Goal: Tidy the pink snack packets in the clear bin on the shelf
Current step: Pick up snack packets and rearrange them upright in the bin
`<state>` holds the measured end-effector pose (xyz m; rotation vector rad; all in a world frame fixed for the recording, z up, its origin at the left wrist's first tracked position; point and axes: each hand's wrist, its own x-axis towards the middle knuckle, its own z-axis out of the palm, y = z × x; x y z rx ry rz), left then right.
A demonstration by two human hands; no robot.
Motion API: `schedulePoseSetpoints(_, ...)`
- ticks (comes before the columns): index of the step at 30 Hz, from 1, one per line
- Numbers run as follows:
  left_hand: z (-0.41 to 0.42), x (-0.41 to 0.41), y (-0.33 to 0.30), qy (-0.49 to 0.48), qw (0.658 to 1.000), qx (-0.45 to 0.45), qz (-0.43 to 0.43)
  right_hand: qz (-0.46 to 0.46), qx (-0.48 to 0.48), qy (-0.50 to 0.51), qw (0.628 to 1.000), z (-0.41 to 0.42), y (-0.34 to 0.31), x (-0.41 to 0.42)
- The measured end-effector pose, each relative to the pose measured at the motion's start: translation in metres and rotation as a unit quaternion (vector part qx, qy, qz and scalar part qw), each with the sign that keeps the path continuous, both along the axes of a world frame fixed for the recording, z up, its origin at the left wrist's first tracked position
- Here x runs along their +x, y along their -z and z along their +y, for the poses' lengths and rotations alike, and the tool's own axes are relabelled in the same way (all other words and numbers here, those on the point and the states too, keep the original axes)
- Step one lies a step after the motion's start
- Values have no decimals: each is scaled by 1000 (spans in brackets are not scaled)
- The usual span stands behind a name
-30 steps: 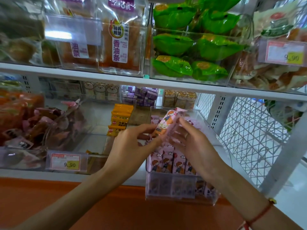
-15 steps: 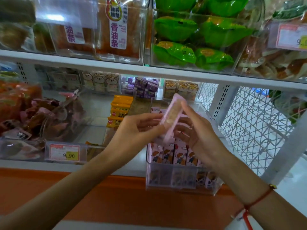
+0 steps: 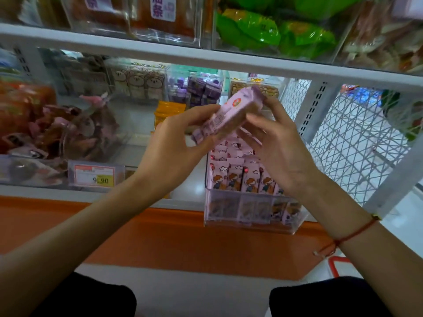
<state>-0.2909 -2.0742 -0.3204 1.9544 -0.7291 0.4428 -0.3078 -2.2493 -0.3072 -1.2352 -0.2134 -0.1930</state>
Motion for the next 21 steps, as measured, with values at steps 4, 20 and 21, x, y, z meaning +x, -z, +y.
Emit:
schedulePoseSetpoints(4,2,1,1,-10,1000,-9,-27,-53,-50,-26,997,-2,2,-5)
schedulePoseSetpoints(20,-5,5,-4,56,934,-240,258,-58,-242,50,967,9,14,-10)
schedulePoseSetpoints(21,-3,7,-5,69,920,-263,282,-22,-205,30,978,6,13,-8)
